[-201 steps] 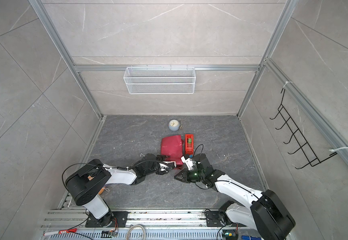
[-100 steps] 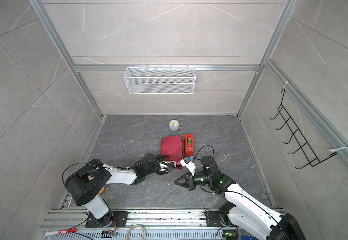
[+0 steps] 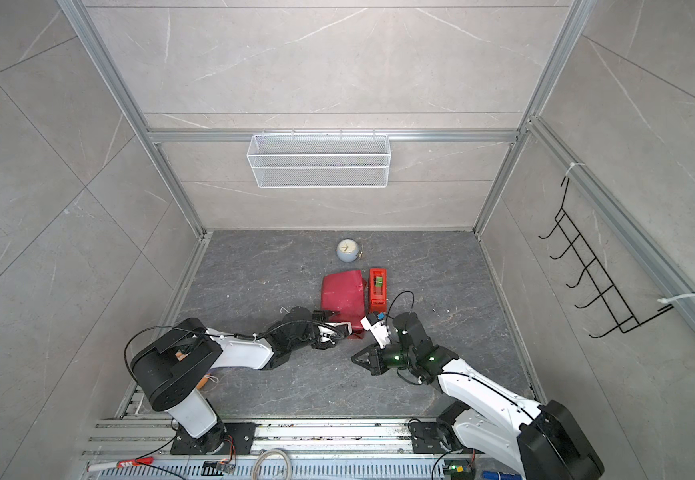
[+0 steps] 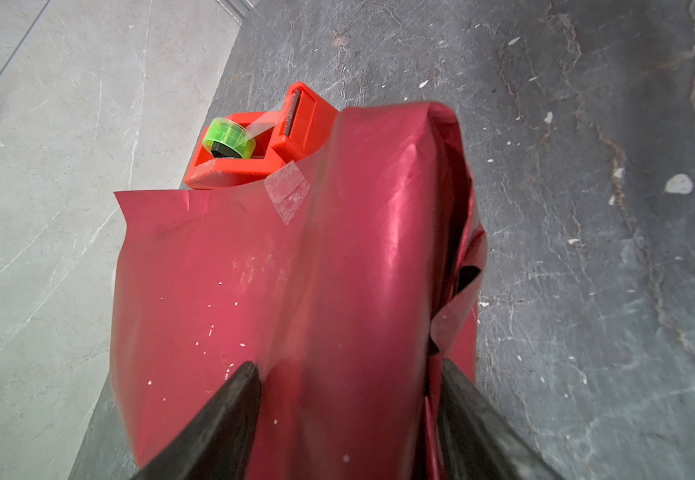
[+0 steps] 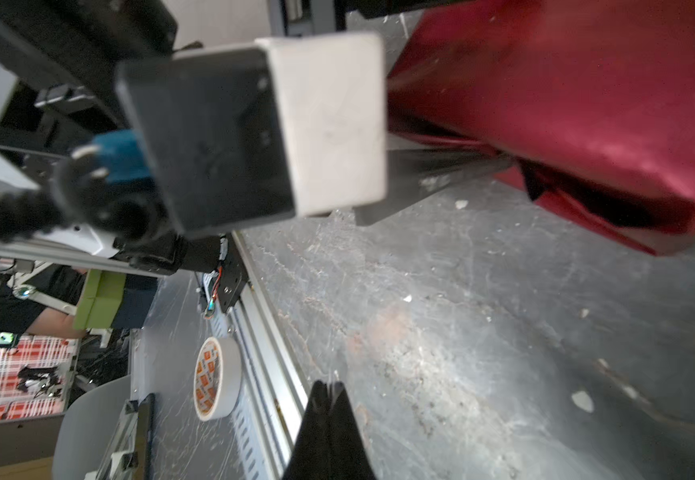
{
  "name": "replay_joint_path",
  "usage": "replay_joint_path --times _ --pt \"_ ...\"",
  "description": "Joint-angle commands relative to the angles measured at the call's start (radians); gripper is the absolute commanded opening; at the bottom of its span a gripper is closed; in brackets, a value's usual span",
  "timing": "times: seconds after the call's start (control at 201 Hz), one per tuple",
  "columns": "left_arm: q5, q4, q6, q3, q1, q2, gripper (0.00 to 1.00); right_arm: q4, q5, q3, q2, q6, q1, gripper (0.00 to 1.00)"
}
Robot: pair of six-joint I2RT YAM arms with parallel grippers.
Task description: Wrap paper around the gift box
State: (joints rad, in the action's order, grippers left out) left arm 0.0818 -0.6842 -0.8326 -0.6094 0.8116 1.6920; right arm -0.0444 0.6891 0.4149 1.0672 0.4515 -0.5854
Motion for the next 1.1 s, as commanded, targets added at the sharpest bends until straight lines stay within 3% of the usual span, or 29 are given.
replay_joint_path --times 0.0,0.483,1.09 --pt "-0.025 0.082 0.047 0.007 -0.024 0.031 0.67 -0.156 -0.06 -0.011 0.06 0.042 -0.004 0.0" --pt "-0.023 0.083 0.052 0.007 -0.026 0.031 0.67 -0.457 -0.004 0.006 0.271 0.109 -0.005 0.0" --pt "-0.02 0.083 0.055 0.006 -0.027 0.031 0.67 -0.512 -0.058 0.032 0.393 0.084 -0.004 0.0"
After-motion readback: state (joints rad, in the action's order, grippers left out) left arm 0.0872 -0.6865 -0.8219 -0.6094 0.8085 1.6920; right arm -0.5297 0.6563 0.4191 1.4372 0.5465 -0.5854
